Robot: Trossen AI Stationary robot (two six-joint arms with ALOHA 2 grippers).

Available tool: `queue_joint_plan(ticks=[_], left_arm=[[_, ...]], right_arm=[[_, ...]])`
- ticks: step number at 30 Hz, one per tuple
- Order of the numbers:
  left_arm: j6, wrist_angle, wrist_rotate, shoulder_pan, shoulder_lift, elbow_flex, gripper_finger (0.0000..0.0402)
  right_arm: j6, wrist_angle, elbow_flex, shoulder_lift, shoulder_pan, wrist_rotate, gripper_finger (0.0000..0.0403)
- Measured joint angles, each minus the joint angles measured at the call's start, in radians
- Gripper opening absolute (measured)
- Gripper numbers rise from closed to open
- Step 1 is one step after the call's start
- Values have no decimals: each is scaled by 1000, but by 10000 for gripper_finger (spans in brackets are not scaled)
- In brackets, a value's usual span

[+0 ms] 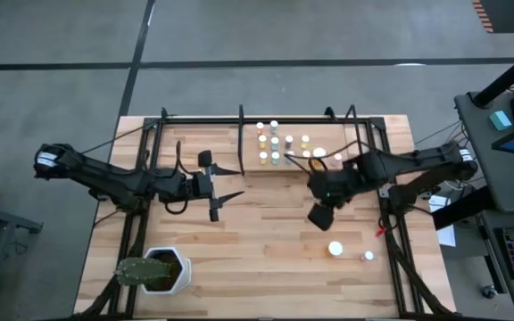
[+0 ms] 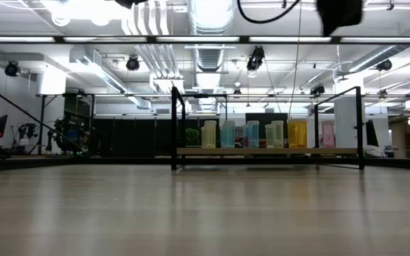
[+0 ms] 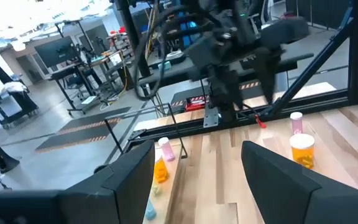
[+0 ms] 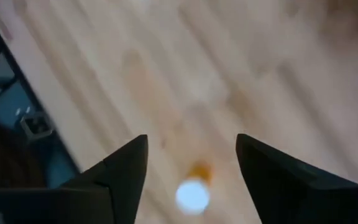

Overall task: Pick and place medicine bottles onto shelf by color
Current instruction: Put the orange pill bottle on the shelf aligned with the other orange pill bottle

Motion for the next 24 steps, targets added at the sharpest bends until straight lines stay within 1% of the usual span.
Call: queue_joint_plan(ticks=[3,5,13,18,24], left_arm=[[-21,4,0,0,13,0,224],[-23,10,0,0,19,0,224],[-25,26,0,-9,16,1,224],[-25,23,0,-12,16,2,224],[-25,24,0,-12,16,2,224]], right_arm=[[122,-57,-12,15,55,-54,246],[174,-90,-27,27,93,-74,249],[357,-90,-170,50,226,-75,252],[453,-43,-260,50,258,-92,276],[492,108,-346,50,283,-93,312]])
